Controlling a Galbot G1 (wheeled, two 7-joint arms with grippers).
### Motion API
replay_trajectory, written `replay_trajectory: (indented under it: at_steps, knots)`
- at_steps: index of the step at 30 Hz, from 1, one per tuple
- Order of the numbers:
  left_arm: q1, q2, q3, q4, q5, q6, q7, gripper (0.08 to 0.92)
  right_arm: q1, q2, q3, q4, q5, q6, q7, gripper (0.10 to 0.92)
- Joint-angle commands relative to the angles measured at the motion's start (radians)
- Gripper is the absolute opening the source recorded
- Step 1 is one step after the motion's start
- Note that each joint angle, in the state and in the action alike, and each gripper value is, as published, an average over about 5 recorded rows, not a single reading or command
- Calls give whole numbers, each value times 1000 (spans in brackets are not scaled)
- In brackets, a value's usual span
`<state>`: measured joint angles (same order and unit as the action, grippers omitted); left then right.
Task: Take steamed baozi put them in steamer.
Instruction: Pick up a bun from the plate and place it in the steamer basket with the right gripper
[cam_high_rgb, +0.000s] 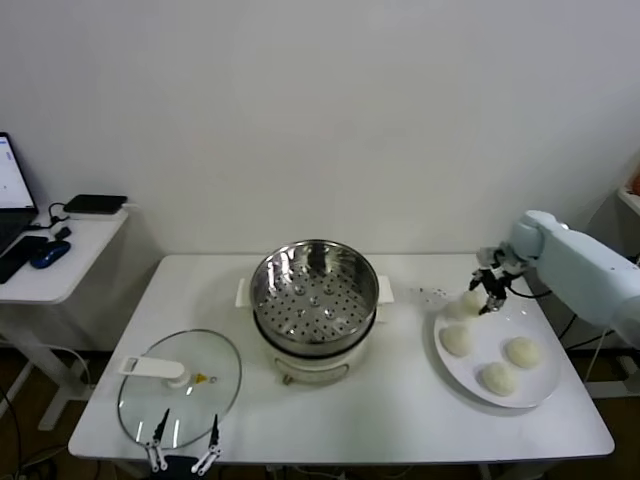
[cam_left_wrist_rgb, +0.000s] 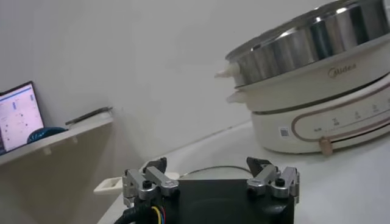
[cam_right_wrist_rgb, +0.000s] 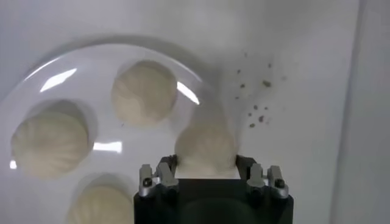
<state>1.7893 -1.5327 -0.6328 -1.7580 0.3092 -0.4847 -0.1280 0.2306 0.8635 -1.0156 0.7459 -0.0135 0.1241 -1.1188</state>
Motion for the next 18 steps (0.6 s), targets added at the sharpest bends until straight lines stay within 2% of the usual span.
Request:
replay_trajectory:
  at_steps: [1, 9, 18]
  knots:
    - [0, 1, 1, -3, 2, 2, 1, 823, 258, -81, -261, 262, 209, 40, 6, 653]
    - [-1, 4, 7, -6, 3, 2, 1, 823, 499, 13, -441, 329, 355, 156, 14, 653]
    - [1, 11, 10, -10, 2, -4, -3, 823, 561, 188, -456, 308, 346, 379, 38, 656]
